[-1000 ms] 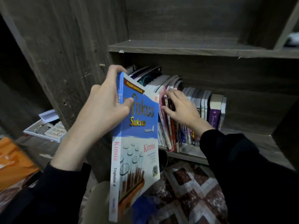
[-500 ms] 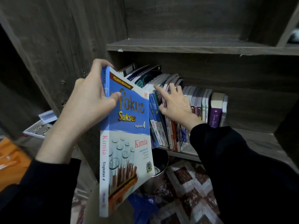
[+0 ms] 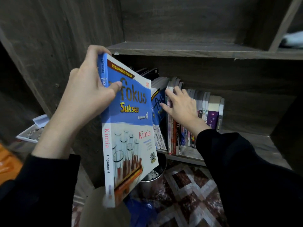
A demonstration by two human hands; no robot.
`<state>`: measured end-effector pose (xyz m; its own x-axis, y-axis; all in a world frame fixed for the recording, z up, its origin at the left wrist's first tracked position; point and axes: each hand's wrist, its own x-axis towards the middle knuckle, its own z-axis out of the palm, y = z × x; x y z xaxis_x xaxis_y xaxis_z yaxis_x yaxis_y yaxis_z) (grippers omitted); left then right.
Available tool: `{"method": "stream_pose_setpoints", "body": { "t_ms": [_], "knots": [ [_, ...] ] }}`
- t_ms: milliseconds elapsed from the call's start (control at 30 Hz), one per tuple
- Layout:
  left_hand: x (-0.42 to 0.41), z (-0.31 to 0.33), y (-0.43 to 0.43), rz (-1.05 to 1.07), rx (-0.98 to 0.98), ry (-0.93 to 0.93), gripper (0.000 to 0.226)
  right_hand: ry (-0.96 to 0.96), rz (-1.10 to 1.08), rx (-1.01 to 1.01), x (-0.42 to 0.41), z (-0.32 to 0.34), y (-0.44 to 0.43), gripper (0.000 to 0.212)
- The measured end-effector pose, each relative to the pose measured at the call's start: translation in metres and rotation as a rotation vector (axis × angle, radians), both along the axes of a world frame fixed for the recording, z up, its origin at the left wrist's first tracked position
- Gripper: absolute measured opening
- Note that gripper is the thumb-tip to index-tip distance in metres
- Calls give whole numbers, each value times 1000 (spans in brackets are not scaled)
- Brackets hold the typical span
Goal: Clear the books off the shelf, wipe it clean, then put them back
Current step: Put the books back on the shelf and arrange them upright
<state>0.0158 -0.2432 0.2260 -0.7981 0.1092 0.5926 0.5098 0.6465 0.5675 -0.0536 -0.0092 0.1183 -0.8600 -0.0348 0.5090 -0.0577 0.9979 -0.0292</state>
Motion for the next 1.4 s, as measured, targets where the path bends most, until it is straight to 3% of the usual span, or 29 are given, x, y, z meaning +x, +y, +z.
{"method": "stream_pose_setpoints", "body": {
  "t_ms": [233, 300, 433, 567, 700, 1267, 1400],
  "knots": [
    [-21, 8, 5, -287, 248, -120, 47, 43, 25, -154, 16, -2, 10, 28],
    [-32, 3, 5, -258, 244, -149, 49, 23, 45, -275, 19, 1, 11, 26],
    [-52, -12, 7, -73, 110, -128, 49, 31, 25, -64, 11, -7, 14, 38],
    [-65, -22, 13, 32, 35, -93, 49, 27, 32, -77, 5, -11, 16, 42],
    [-72, -20, 10, 88, 78, -60, 47, 58, 67, -95, 5, -13, 18, 44],
    [-68, -19, 37, 33, 79, 53, 48, 118, 72, -93, 3, -12, 21, 30],
    [-64, -40, 67, 38, 161, 231, 48, 128, 84, -110, 3, -13, 21, 31]
  ]
}}
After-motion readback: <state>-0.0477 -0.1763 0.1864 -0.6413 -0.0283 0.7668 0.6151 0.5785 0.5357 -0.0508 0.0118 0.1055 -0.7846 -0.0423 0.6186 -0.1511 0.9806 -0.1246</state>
